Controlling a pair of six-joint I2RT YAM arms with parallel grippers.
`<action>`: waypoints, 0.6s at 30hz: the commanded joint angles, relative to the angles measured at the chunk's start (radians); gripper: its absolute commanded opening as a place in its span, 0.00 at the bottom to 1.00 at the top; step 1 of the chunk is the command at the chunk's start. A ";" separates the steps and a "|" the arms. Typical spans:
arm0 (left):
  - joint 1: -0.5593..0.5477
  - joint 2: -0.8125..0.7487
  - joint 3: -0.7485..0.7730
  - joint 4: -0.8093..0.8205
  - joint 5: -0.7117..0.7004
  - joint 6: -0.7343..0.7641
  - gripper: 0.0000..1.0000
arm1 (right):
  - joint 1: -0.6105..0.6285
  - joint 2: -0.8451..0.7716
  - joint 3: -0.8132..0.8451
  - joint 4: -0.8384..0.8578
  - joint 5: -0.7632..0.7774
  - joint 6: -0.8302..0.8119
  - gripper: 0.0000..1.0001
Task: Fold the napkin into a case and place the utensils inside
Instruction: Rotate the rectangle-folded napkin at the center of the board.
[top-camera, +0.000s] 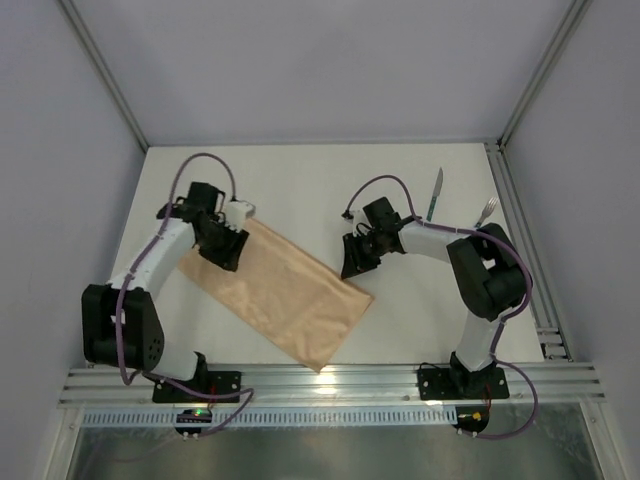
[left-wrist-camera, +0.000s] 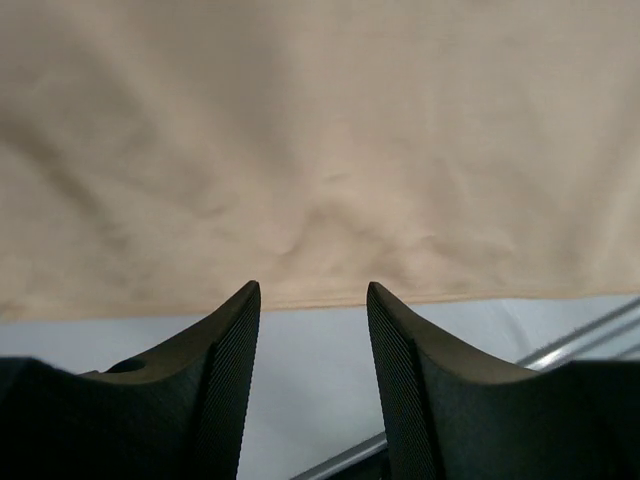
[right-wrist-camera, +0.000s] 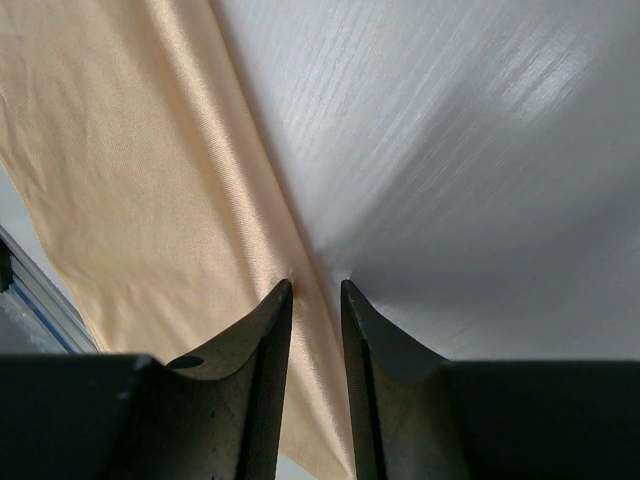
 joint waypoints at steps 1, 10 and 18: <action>0.268 -0.037 -0.010 0.078 -0.085 -0.108 0.50 | 0.010 -0.009 -0.018 -0.010 0.016 -0.004 0.31; 0.539 0.140 0.014 0.254 -0.048 -0.211 0.56 | 0.022 -0.035 0.010 -0.044 0.030 -0.030 0.42; 0.559 0.328 0.062 0.298 -0.235 -0.250 0.53 | 0.028 -0.078 -0.019 -0.052 0.031 -0.045 0.44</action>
